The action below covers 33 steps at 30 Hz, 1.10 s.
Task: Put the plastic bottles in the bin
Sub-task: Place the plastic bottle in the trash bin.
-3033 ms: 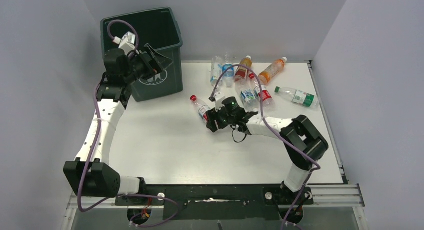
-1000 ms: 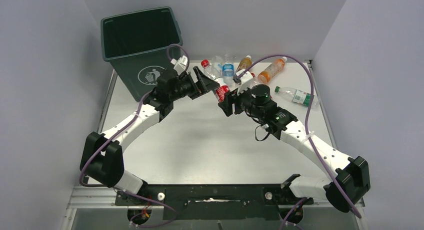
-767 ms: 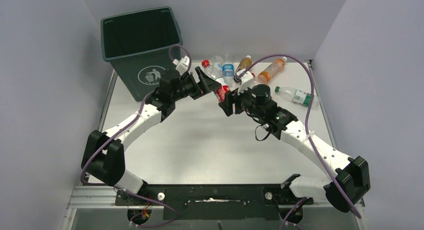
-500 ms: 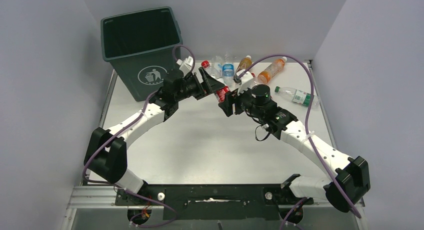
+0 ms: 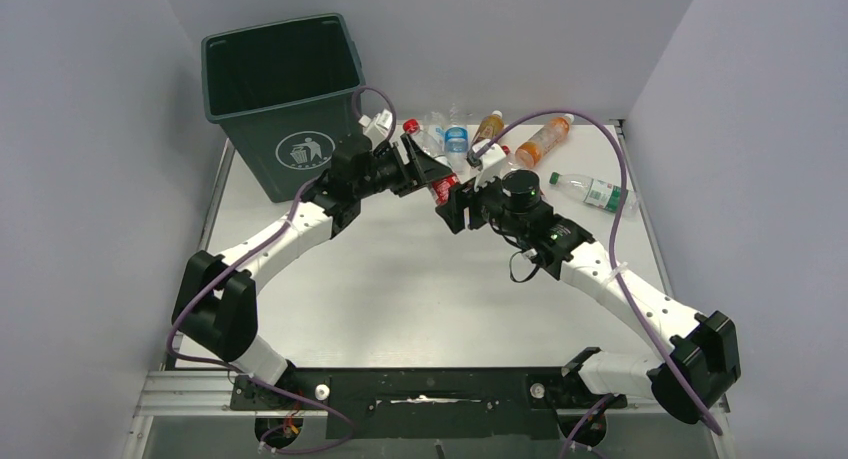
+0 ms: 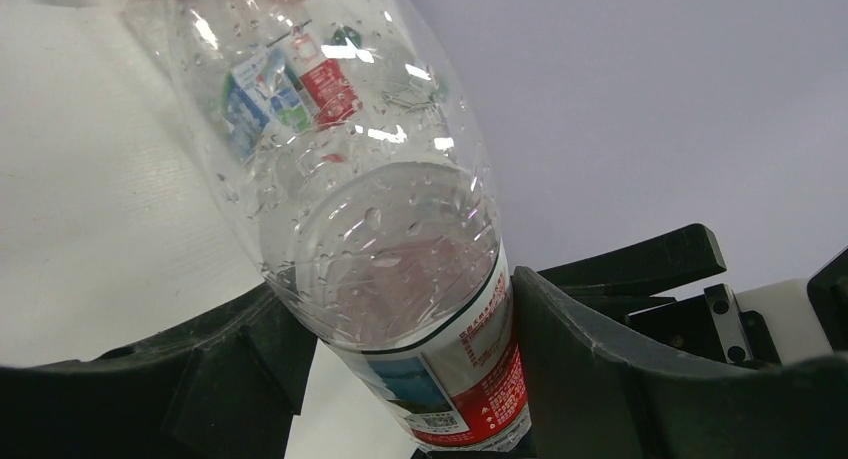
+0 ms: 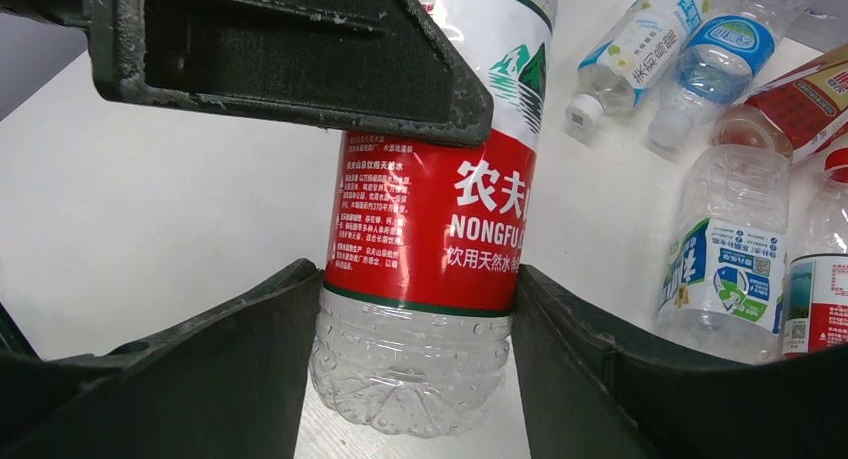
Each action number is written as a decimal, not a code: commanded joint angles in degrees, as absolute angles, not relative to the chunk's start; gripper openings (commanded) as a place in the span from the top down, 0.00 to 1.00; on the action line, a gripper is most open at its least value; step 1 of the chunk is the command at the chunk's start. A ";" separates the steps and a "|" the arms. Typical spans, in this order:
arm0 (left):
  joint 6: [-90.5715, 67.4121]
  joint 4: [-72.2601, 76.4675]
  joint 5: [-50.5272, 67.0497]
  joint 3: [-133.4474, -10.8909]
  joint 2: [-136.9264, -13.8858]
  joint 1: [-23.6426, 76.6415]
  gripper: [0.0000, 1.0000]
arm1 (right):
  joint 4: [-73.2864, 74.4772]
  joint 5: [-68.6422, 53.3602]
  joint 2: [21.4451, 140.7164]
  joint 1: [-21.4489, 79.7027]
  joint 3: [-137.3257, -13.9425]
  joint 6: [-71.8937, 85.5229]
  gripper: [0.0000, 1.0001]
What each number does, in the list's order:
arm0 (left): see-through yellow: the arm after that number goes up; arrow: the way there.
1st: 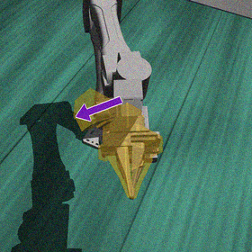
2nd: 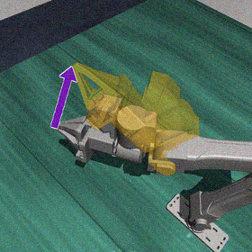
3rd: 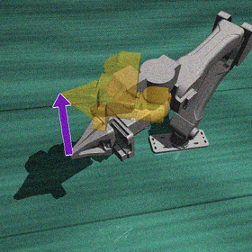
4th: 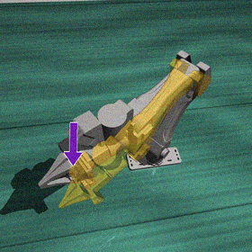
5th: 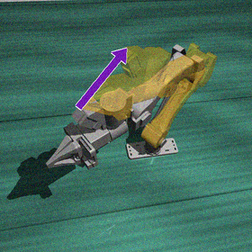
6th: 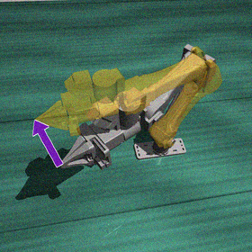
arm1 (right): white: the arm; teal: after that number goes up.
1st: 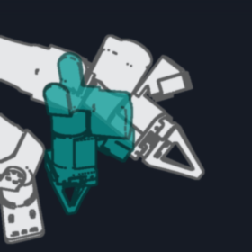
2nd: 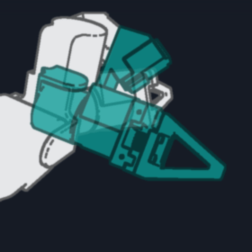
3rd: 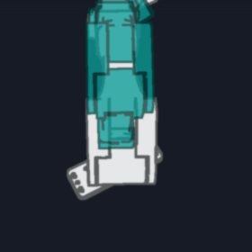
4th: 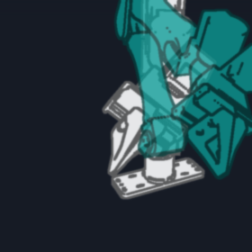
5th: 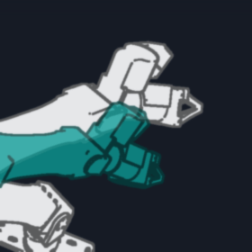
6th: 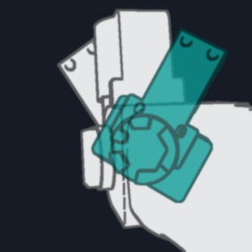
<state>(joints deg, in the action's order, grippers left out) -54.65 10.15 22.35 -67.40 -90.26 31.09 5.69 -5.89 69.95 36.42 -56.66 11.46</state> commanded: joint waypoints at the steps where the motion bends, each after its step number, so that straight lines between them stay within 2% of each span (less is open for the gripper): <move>1: -51.70 9.93 22.58 -71.03 -90.71 31.33 0.48 | 0.11 -7.66 68.41 37.35 -56.91 12.25 0.34; 7: -49.66 7.42 22.50 -72.77 -90.40 30.92 0.53 | 0.38 -6.62 67.70 37.44 -56.26 12.88 0.15; 16: -47.32 3.61 22.89 -75.62 -90.09 29.27 0.56 | 1.04 -5.40 65.80 37.62 -55.30 13.36 0.01; 33: -44.02 -2.16 25.00 -81.73 -88.41 21.73 0.58 | 2.82 -3.82 61.40 37.61 -52.11 14.56 0.02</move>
